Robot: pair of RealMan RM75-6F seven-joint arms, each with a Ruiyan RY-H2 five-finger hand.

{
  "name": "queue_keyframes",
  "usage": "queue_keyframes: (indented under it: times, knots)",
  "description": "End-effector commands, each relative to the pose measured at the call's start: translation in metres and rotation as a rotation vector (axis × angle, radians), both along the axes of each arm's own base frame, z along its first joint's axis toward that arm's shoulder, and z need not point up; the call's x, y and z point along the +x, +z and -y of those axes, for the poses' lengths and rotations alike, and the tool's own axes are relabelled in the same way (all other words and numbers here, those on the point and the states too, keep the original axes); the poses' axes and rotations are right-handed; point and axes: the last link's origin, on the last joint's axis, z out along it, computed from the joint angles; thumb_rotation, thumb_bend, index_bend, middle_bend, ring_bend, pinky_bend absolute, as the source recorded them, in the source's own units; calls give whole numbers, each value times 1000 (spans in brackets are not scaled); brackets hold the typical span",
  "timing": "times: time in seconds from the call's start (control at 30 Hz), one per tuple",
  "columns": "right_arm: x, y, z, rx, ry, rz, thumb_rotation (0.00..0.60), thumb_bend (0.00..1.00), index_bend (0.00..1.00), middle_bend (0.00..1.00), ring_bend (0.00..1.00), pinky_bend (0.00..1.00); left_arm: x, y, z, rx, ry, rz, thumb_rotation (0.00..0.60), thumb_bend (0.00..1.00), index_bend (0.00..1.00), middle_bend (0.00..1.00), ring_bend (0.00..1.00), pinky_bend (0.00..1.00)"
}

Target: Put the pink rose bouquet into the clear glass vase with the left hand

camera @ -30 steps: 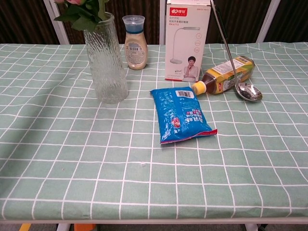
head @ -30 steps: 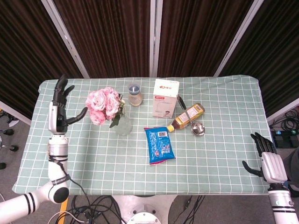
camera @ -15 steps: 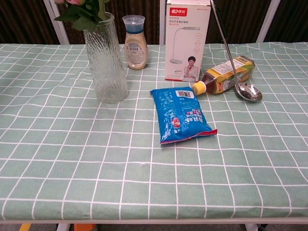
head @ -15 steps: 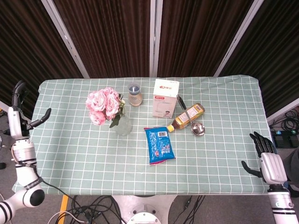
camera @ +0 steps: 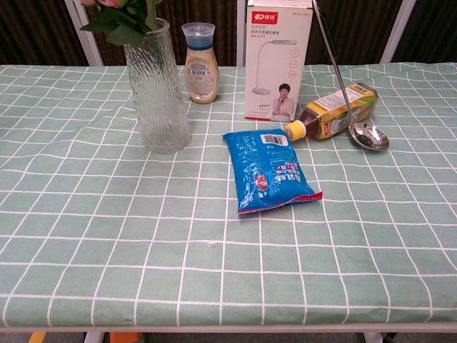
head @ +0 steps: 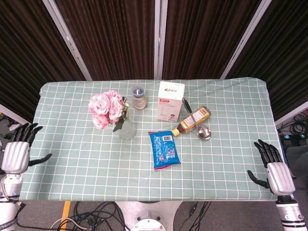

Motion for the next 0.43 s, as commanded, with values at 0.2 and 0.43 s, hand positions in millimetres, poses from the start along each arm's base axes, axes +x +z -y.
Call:
queue_keyframes:
  times: [0.2,0.43]
  knots:
    - [-7,-21,-18,-4,19,-97,600,164,0,0,0,0,-8,-11,70,-46,4,-106,425,0,155,88,39,99]
    - [-16,-17,-24,-11,-28,-115,600,174,0,0,0,0,-5,-9,77,-108,-4,-30,433,0,155,88,40,91]
